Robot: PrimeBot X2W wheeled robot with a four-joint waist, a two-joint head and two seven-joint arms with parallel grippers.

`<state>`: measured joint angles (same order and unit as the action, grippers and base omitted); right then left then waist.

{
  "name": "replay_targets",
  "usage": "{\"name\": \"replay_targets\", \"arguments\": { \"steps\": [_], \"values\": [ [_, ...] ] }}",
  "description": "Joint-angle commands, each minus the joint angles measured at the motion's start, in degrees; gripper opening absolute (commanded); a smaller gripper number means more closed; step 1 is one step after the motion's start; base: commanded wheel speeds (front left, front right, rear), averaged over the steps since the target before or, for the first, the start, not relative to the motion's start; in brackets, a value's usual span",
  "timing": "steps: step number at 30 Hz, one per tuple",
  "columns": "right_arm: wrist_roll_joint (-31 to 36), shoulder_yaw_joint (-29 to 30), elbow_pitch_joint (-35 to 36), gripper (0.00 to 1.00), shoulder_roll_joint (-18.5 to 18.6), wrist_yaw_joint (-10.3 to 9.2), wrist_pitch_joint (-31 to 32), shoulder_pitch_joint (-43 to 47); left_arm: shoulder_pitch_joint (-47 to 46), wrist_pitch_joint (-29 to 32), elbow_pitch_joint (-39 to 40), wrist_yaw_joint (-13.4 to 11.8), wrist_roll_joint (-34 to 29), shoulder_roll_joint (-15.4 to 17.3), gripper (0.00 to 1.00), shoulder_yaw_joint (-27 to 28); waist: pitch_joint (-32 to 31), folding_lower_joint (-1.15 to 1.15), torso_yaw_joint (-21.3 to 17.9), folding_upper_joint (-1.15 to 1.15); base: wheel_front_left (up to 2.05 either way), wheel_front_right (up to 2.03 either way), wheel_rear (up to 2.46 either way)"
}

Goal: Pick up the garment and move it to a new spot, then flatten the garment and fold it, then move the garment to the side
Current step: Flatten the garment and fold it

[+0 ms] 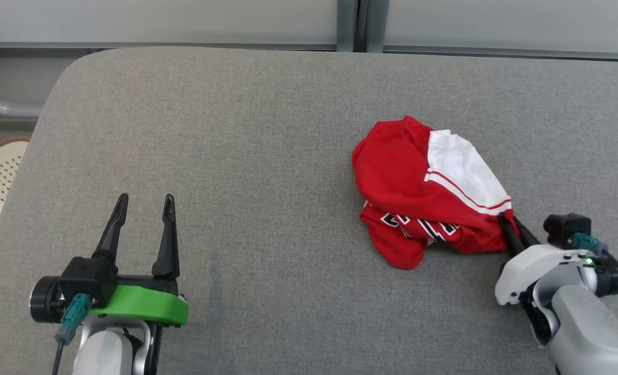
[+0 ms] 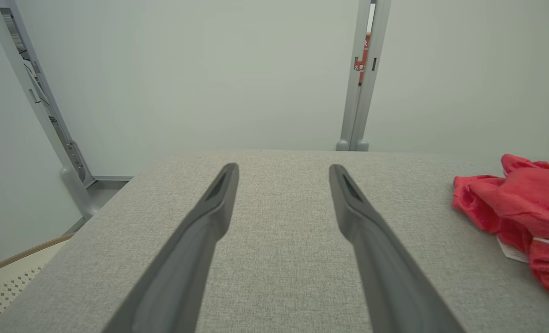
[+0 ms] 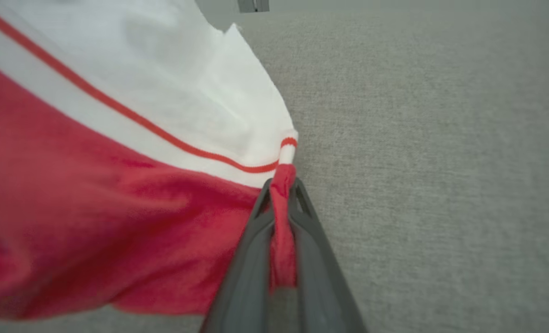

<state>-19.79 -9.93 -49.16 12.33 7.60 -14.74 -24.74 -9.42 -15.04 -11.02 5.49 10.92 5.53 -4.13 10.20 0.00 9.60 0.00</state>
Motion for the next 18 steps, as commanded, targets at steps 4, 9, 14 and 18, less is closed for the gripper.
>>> {"name": "replay_targets", "arguments": {
  "steps": [4,9,14,18],
  "values": [
    [0.25,3.03,1.09,0.0,5.14,-0.15,-0.5,-3.06,-0.22,-0.16,-0.09,0.31,-0.42,-0.19,1.0,0.65,-0.86,0.0,-0.21,0.0,0.0,0.0,0.0],
    [2.01,7.32,4.23,0.0,10.3,-0.14,-0.47,-5.13,0.71,-0.16,0.27,0.34,-0.51,-0.42,1.0,1.3,-1.78,0.0,-0.2,0.0,0.0,0.0,0.0],
    [4.5,10.44,9.41,0.0,12.4,-0.14,-0.46,-5.97,1.65,-0.16,0.57,0.28,-0.78,-0.63,1.0,2.01,-2.66,0.0,-0.4,0.0,0.0,0.0,0.0],
    [5.8,10.82,14.11,0.0,10.83,-0.14,-0.45,-3.93,2.11,-0.16,0.86,0.2,-0.96,-0.83,1.0,2.58,-3.21,0.0,-0.88,0.0,0.0,0.0,0.0]
  ]
}}
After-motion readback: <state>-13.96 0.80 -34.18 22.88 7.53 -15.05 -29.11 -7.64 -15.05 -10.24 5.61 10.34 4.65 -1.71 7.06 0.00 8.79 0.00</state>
